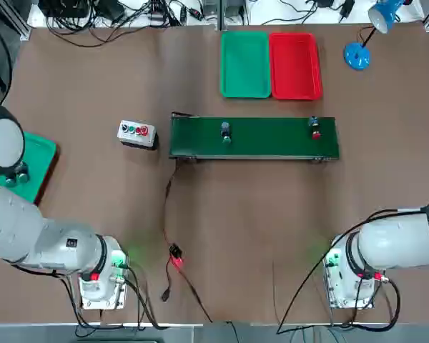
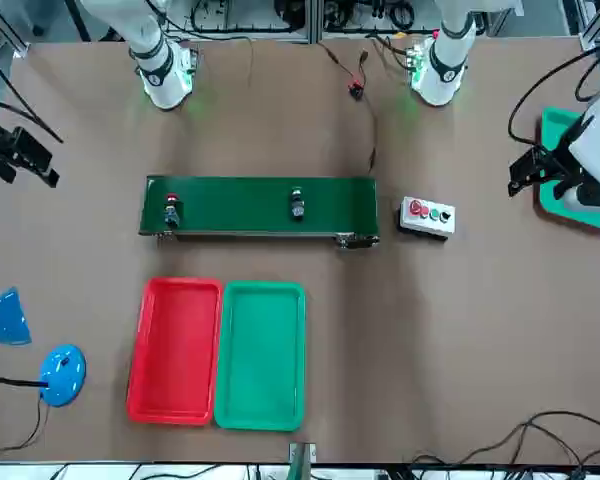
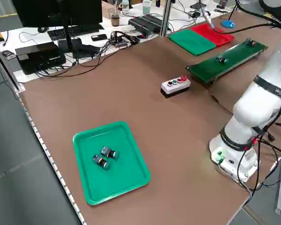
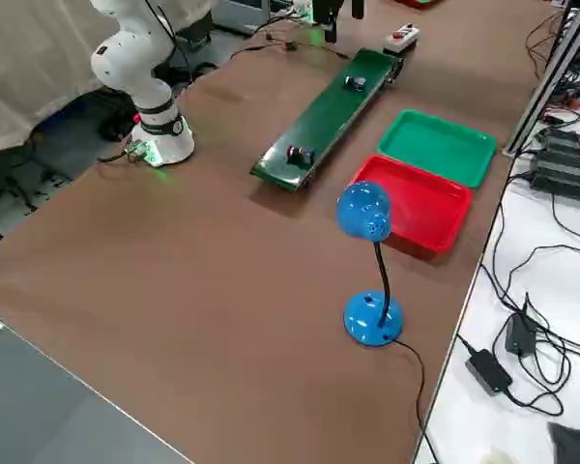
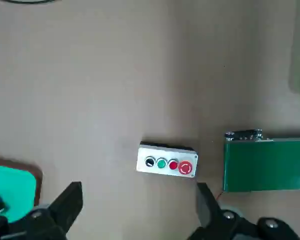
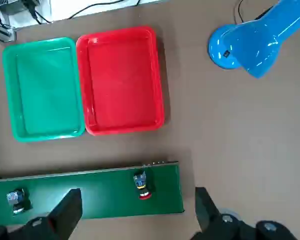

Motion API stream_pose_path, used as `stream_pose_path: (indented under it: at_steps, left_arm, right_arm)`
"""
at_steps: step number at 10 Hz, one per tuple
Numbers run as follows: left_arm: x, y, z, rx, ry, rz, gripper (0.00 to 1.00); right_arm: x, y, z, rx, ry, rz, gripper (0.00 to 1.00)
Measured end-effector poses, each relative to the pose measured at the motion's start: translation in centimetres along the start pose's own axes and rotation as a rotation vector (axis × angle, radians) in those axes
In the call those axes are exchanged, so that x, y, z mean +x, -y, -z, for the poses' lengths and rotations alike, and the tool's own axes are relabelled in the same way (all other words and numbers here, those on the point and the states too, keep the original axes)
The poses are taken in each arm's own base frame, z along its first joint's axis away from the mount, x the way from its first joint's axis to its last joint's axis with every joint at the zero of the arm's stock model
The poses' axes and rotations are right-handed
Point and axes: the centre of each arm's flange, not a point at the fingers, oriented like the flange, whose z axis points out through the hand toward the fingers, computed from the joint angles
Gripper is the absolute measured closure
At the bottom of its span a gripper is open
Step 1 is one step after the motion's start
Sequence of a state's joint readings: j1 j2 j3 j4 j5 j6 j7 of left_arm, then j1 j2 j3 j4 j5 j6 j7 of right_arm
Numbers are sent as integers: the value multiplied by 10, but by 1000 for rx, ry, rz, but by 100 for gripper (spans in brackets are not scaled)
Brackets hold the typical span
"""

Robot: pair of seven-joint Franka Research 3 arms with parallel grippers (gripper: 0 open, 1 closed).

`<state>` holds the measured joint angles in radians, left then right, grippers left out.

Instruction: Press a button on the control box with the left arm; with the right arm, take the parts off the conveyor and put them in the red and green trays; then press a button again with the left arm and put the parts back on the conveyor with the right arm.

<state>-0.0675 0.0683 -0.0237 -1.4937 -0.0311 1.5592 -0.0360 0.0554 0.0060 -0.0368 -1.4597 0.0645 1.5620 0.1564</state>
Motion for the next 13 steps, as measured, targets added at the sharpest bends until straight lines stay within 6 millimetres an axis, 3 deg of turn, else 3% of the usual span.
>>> stream_pose_path:
  at_steps: [1,3,4,7,10,13]
  left_arm:
    - [-4,-6,-11,1,42,-9,3]
    - [-11,-40,-76,9,149,-42,37]
    - [-11,-42,-86,10,153,-42,50]
    - [-18,-35,-83,10,137,-29,95]
    - [-52,-35,-117,17,82,-32,99]
    - [-92,-48,-178,32,43,-65,99]
  right_arm:
    - [-4,-7,-4,-42,41,71,0]
    - [-8,-32,-8,-77,108,157,0]
    - [-8,-33,-9,-77,112,163,0]
    - [-10,-33,-10,-78,125,166,0]
    - [-10,-31,-10,-77,129,174,1]
    - [-11,-27,-11,-77,132,185,1]
